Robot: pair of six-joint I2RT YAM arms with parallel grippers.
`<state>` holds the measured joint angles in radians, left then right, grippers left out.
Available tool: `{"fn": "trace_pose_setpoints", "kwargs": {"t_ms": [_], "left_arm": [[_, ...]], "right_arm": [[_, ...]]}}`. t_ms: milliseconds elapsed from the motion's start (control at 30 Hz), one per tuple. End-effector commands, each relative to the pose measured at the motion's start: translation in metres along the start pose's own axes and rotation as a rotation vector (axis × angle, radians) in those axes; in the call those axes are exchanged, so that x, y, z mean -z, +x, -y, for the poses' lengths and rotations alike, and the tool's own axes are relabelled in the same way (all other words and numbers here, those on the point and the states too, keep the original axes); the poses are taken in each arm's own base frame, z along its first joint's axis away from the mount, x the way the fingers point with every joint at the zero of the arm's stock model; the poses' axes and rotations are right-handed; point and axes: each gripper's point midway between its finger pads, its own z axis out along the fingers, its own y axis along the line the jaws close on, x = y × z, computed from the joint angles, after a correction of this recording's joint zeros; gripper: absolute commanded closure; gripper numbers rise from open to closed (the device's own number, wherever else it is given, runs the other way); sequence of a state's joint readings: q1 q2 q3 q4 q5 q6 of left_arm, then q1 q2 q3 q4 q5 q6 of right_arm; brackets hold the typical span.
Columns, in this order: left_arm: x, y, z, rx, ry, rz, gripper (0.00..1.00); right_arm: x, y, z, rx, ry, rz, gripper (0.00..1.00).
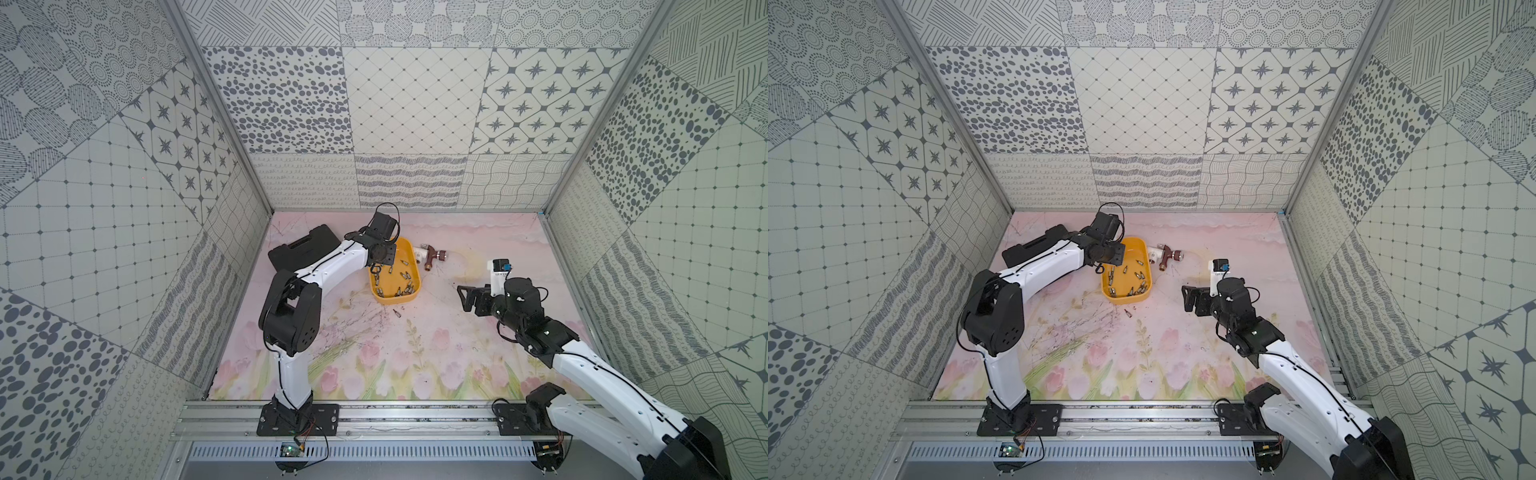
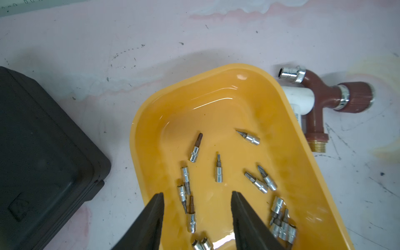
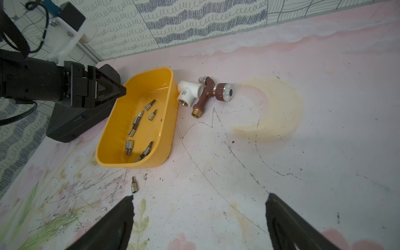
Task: Put the bit on the desktop into the storage box
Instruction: Place the screwdriver bit in the storage box, then pick up the screwdriver bit from the center of the board.
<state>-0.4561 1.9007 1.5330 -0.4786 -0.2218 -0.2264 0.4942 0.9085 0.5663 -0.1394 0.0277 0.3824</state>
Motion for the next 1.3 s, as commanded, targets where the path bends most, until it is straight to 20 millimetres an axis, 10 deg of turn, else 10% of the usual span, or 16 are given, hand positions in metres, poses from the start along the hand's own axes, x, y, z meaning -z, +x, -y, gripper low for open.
{"fn": "trace_pose_setpoints", "kwargs": {"t_ms": [0,567,1267], "left_arm": [[0.035,-0.001,0.005,0.084,0.083,0.046,0.39],[0.12,0.033,-0.028,0.17,0.086,0.177,0.05],[0.157,0.054,-0.058,0.249,0.033,0.234,0.01]], "right_arm": [[-0.006,-0.012,-0.027,0.076,-0.095,0.054,0.03],[-0.07,0.068,-0.121,0.412,-0.227,-0.165,0.14],[-0.13,0.142,-0.143,0.504,-0.209,-0.442,0.4]]}}
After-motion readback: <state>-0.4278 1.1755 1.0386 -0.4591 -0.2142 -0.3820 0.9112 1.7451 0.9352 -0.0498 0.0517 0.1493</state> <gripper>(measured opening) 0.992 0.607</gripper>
